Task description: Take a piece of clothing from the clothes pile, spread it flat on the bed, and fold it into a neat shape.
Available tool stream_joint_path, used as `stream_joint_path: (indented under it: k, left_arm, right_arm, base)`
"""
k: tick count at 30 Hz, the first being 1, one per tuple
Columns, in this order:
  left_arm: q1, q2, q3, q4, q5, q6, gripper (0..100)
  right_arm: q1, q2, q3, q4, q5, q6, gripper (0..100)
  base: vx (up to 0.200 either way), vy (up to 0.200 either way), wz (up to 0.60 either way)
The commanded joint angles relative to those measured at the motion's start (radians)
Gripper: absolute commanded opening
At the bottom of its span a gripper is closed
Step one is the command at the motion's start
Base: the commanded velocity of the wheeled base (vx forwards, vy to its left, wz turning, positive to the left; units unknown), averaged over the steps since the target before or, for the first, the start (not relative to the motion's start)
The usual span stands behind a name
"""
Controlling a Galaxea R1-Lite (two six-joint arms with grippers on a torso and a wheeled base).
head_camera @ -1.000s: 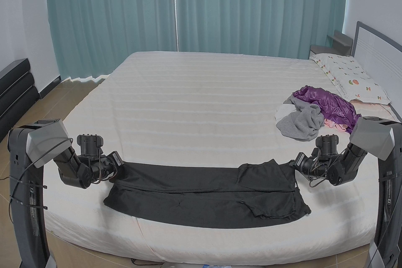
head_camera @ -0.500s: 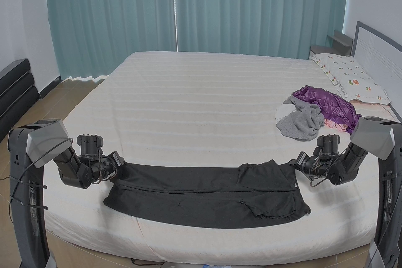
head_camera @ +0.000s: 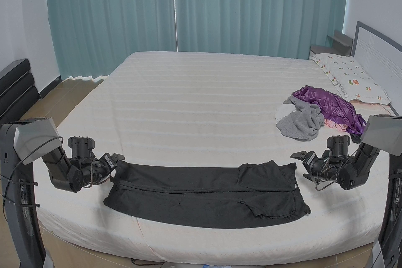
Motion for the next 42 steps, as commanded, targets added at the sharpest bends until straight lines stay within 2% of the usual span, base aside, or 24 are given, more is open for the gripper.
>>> stream_joint_path:
  k: [1,4,5,9,15,18,25,42]
  left_arm:
    - [0.013,-0.133,0.214,-0.087,-0.044,-0.023,100]
    - [0.007,-0.14,0.265,-0.128,-0.044,-0.028,100]
    - [0.005,-0.15,0.328,-0.179,-0.044,-0.029,100]
    - [0.004,-0.148,0.426,-0.256,-0.044,-0.029,100]
    - [-0.007,-0.131,0.469,-0.323,-0.031,-0.023,100]
    - [-0.015,-0.101,0.473,-0.331,-0.021,-0.016,100]
    - [-0.047,-0.068,0.46,-0.334,0.073,-0.014,100]
    - [-0.062,-0.061,0.447,-0.334,0.085,-0.014,100]
  right_arm:
    - [0.011,-0.132,0.187,-0.079,0.001,0.066,100]
    - [0.025,-0.152,0.23,-0.092,0.001,0.086,100]
    - [0.033,-0.169,0.281,-0.115,0.001,0.105,100]
    - [0.043,-0.165,0.362,-0.204,0.001,0.14,100]
    - [0.045,-0.113,0.422,-0.347,0.001,0.172,100]
    - [0.042,-0.105,0.462,-0.422,0.026,0.174,100]
    - [0.043,-0.099,0.471,-0.435,0.037,0.172,100]
    - [0.045,-0.097,0.472,-0.435,0.035,0.171,100]
  base:
    - [0.0,0.0,0.0]
    - [0.0,0.0,0.0]
    - [-0.2,0.0,0.0]
    - [-0.2,0.0,0.0]
    - [-0.033,0.0,0.0]
    - [0.0,0.0,0.0]
    - [0.0,0.0,0.0]
    - [0.0,0.0,0.0]
